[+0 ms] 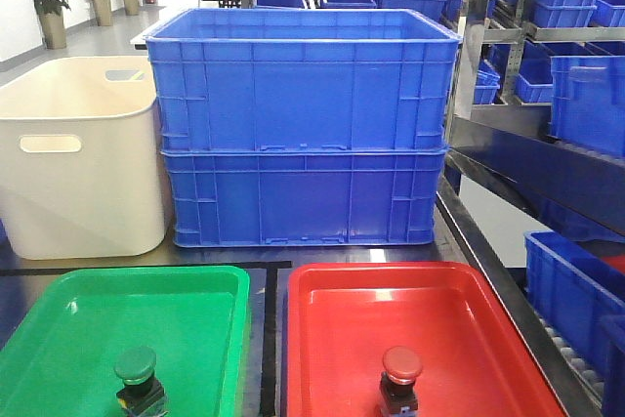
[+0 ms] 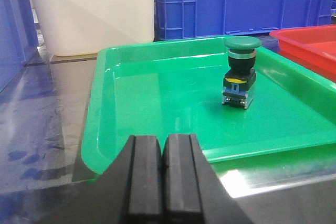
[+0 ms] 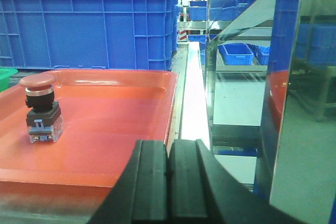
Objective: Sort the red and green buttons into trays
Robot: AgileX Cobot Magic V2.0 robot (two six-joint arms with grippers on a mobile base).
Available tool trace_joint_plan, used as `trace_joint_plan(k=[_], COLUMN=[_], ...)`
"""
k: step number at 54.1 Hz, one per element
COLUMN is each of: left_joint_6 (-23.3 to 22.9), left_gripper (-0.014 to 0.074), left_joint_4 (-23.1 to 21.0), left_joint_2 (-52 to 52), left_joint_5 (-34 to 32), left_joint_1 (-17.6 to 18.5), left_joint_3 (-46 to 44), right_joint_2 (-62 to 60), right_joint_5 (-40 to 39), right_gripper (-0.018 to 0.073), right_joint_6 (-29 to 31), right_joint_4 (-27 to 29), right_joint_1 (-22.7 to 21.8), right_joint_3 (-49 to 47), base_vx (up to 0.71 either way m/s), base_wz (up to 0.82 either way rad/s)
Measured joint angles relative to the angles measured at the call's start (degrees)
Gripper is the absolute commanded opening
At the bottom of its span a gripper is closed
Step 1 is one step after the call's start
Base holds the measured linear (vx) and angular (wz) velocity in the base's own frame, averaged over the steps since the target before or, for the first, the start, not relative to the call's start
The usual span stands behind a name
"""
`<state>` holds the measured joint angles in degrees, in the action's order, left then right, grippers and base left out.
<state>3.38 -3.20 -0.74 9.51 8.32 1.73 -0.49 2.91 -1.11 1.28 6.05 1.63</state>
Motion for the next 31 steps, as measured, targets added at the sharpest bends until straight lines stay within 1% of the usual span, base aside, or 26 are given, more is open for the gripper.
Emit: trace_joint_plan(k=[31], left_joint_6=[0.00], left_gripper=[-0.0006], left_joint_4=[0.00], left_joint_2=[0.00], left_joint_5=[0.00], left_joint_1=[0.00], left_joint_3=[0.00], right_joint_2=[0.00], right_joint_5=[-0.12], right_gripper=[-0.0010], right_joint_6=[0.00], right_joint_4=[0.00], right_joint_1=[0.00], right_joint_3=[0.00], base_vx=[0.00], base_wz=[0.00])
